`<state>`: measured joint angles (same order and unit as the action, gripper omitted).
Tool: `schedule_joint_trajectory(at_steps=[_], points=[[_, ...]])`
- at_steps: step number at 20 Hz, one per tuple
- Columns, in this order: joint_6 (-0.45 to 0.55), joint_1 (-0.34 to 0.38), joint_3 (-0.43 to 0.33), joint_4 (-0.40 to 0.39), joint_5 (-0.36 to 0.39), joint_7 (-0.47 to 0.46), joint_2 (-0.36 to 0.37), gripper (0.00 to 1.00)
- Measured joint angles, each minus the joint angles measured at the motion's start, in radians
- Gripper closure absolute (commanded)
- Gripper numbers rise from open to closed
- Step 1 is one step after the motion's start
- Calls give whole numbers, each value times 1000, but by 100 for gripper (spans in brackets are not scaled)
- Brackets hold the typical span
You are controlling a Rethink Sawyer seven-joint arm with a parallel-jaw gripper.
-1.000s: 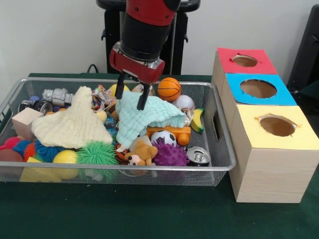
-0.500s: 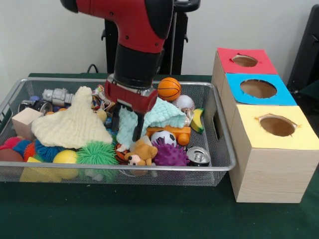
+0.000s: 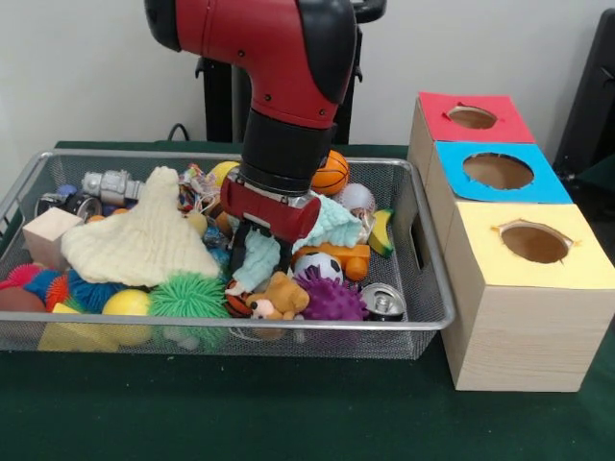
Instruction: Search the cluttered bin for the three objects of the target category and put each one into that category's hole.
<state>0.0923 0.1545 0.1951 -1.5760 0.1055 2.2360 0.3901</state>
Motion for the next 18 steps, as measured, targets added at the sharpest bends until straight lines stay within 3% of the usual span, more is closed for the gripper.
schedule_joint_trajectory(at_steps=[7,10,18], points=[[88,-98,64,-1,-157,10,-12,0],[209,-183,98,-1,-239,34,-7,0],[433,-340,161,6,-351,118,1,0]])
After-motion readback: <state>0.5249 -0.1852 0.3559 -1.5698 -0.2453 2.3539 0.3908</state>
